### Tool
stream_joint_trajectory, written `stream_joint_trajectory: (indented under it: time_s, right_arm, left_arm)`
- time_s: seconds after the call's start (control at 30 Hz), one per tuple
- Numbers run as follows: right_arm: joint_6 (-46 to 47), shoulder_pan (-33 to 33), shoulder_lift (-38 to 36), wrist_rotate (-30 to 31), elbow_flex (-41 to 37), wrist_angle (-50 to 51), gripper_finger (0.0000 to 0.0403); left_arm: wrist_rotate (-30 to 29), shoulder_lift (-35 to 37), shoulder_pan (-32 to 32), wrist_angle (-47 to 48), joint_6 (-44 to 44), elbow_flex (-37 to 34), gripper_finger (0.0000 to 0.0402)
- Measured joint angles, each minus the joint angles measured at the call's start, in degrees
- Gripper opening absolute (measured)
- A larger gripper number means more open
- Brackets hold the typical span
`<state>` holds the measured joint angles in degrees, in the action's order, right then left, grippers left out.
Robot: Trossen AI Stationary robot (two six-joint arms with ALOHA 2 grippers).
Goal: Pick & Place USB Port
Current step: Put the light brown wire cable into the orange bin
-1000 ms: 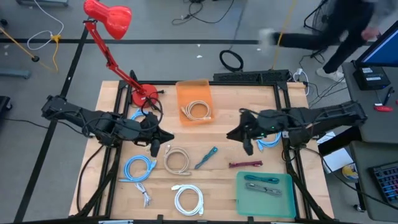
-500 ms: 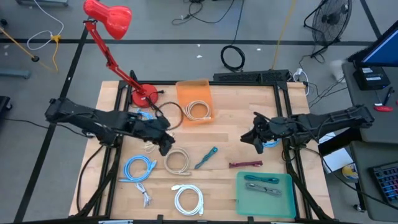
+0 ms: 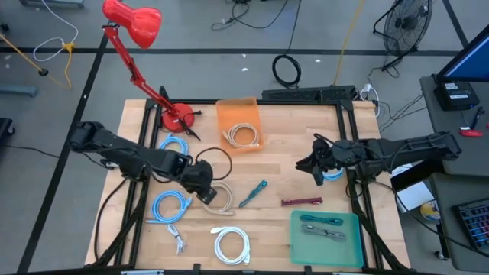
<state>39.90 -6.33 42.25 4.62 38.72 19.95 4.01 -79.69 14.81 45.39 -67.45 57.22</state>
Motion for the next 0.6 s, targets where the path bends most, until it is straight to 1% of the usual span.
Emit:
stream_joint_trajectory:
  time_s: [0.1, 0.2, 0.3, 0.43, 0.6]
  right_arm:
    - [-1.06, 1.29, 0.01, 0.07, 0.0, -0.03, 0.0084]
    - [-2.15, 2.32, 0.01, -0.14, 0.0, -0.73, 0.0084]
    - [-3.24, 3.01, 0.01, -0.21, 0.0, -1.89, 0.0084]
    - [-5.12, 4.15, 0.03, -0.21, 0.0, -2.12, 0.0084]
    - [-5.03, 4.87, 0.08, -0.34, 0.0, -2.11, 0.0084]
  left_arm:
    - [0.55, 0.08, 0.86, 4.83, -7.59, -0.01, 0.0152]
    - [2.28, 0.03, 1.95, 5.88, -11.65, -0.01, 0.0152]
    - [1.61, 0.0, 2.68, 6.19, -11.56, -0.01, 0.0152]
    - [0.39, -1.85, 1.34, 8.88, -10.19, -0.08, 0.0152]
    - [1.02, -5.93, -0.79, 7.02, -5.52, -0.07, 0.0152]
